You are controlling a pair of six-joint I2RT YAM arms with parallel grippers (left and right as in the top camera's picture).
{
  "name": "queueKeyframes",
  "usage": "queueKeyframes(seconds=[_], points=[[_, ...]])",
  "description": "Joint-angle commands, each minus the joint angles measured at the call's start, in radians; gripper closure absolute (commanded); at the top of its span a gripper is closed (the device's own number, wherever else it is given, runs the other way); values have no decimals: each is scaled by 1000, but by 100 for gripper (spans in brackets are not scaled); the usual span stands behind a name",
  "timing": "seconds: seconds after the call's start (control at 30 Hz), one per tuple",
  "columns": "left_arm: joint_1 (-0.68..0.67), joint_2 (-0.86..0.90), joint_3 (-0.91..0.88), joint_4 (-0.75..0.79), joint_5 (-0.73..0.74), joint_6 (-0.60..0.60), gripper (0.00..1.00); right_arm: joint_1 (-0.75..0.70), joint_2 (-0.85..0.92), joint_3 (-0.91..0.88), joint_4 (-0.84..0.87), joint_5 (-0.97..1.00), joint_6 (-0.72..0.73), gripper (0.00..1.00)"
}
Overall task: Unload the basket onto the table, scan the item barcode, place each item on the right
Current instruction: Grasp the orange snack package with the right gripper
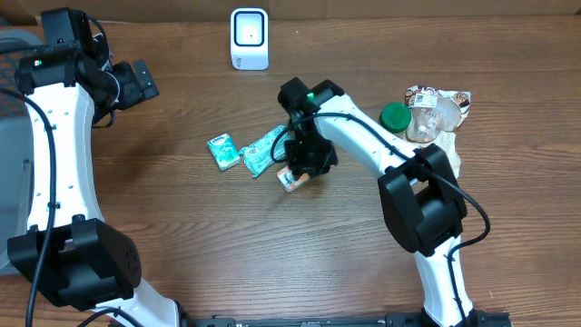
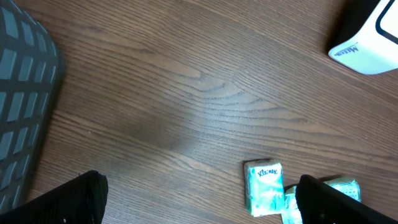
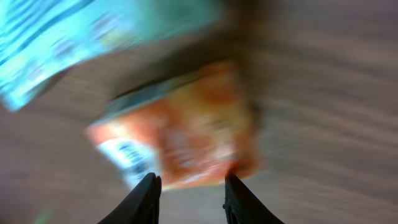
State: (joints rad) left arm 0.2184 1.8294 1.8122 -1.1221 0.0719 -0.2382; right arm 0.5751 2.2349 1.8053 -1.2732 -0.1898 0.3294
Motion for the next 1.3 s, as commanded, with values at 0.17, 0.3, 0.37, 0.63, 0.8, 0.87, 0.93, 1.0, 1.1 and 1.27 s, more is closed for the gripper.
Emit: queueKeyframes(seconds=[0.17,0.3,0.37,0.63,0.8,0.87,0.93,1.0,1.1,1.27], points=[[4,-8,-3,1,3,-21,0,-95,6,-10,84,105,-133,73],[4,-8,-3,1,3,-21,0,-98,6,-10,86,-119,-347,62],[4,-8,-3,1,3,-21,0,-98,6,-12,81,-134,-358,59],[4,-8,-3,1,3,-21,0,-98,7,-92,92,-136,-357,58],[4,-8,-3,1,3,-21,0,-116,7,-132,112,-126,-357,79],[4,-8,-3,1,3,-21,0,-129,7,-123,117,-118,-358,95],[4,-8,-3,1,3,-21,1,-142,6,-111,117,-75,-371,96],[4,-8,-3,1,3,-21,0,-154,6,-94,116,-37,-452,96],[4,-8,-3,1,3,-21,1,-163,6,-71,117,-27,-659,96],[4,-8,-3,1,3,-21,1,-163,6,-49,190,97,-1077,96]])
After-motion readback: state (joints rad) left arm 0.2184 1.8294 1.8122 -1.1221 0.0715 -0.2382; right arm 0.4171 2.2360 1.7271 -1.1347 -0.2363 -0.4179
